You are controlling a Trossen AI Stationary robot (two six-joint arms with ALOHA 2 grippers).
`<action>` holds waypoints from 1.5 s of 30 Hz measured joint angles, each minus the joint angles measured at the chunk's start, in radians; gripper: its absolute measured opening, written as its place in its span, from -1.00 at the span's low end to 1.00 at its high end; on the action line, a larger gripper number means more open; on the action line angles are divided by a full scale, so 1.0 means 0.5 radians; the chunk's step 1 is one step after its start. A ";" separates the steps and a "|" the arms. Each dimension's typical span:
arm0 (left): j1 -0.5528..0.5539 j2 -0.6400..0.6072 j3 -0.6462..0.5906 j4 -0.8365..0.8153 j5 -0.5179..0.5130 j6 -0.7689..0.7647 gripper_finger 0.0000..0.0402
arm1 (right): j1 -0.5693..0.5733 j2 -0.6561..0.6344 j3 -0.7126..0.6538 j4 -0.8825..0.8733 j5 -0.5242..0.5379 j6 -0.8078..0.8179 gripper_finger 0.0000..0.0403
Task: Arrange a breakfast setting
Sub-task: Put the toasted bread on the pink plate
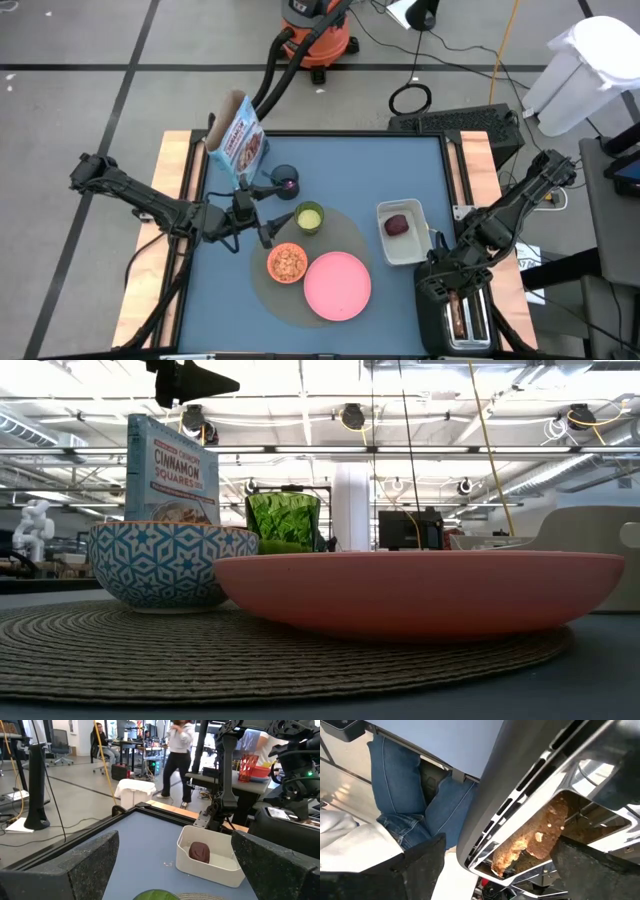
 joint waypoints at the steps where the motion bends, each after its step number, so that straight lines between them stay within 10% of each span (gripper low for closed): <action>1: 0.000 0.000 0.000 0.000 0.000 0.000 0.95 | 0.000 0.000 0.000 0.000 0.000 -0.008 0.64; 21: 0.000 0.000 0.000 0.000 0.000 -0.001 0.95 | 0.001 -0.068 0.000 -0.155 -0.008 -0.042 -0.08; 45: -0.001 0.000 0.000 0.000 0.000 -0.001 0.95 | 0.000 -0.045 0.000 -0.204 0.000 -0.032 -0.42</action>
